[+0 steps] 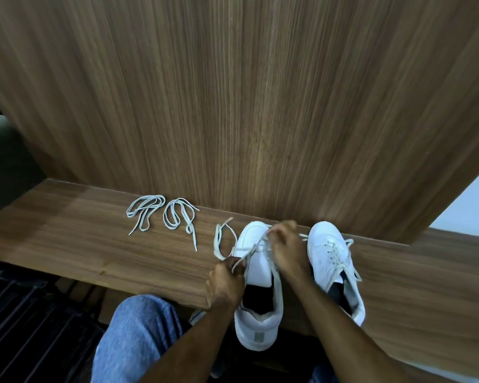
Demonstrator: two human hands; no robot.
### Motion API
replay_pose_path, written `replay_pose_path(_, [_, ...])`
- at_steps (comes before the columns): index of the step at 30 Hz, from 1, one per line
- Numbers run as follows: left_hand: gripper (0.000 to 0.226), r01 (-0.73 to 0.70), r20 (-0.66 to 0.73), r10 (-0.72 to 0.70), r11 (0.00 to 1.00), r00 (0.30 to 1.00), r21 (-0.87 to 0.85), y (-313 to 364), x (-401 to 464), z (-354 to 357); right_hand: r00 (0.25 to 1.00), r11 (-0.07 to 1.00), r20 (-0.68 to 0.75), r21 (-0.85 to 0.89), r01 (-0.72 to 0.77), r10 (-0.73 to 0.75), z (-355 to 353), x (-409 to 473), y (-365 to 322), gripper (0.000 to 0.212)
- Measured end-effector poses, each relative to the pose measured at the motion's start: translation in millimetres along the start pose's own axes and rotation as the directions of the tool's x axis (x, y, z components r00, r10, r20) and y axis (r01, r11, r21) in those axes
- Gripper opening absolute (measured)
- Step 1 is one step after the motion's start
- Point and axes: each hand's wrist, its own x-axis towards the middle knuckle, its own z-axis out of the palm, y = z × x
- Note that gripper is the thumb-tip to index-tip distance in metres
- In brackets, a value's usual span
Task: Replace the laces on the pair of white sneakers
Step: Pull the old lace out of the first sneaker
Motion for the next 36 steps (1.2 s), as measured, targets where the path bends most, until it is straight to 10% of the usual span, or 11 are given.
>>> replay_pose_path(3, [0.019, -0.019, -0.007, 0.019, 1.000, 1.000, 0.016, -1, -1, 1, 0.934, 0.932, -0.351, 0.357, 0.064, 0.071, -28, 8, -25, 0.021])
replay_pose_path(6, [0.021, -0.019, -0.007, 0.019, 0.999, 1.000, 0.028, -1, 0, 2, 0.907, 0.989, -0.420, 0.120, 0.083, -0.025, -39, 14, -31, 0.008])
replay_pose_path(11, [0.020, -0.021, 0.006, 0.021, 0.999, 1.000, 0.029, -1, 0, 2, 0.974, 0.717, 0.199, -0.664, 0.213, -0.104, -17, -2, -6, 0.056])
replay_pose_path(17, [0.022, -0.031, 0.011, 0.030, 0.999, 0.999, 0.038, -1, -2, 1, 0.915, 0.565, 0.401, -0.766, 0.307, 0.047, 16, -19, 11, 0.041])
replay_pose_path(24, [0.020, -0.017, 0.019, 0.016, 0.998, 1.000, 0.061, 0, 0, -1, 0.967, 0.963, 0.169, -0.224, -0.149, 0.189, 3, 0, 10, 0.017])
replay_pose_path(27, [0.019, -0.019, 0.009, 0.018, 0.997, 1.000, 0.071, -1, 0, 1, 0.969, 0.941, -0.061, 0.260, -0.217, 0.241, -23, 7, -12, 0.027])
replay_pose_path(32, [0.020, -0.019, 0.012, 0.018, 0.997, 1.000, 0.074, -2, 0, 2, 0.934, 0.806, -0.240, 0.587, -0.077, 0.264, -51, 27, -36, 0.023])
replay_pose_path(36, [0.020, -0.024, 0.000, 0.024, 0.994, 1.000, 0.102, -1, 1, 2, 0.954, 0.886, -0.216, 0.455, -0.090, 0.208, -54, 39, -29, 0.020])
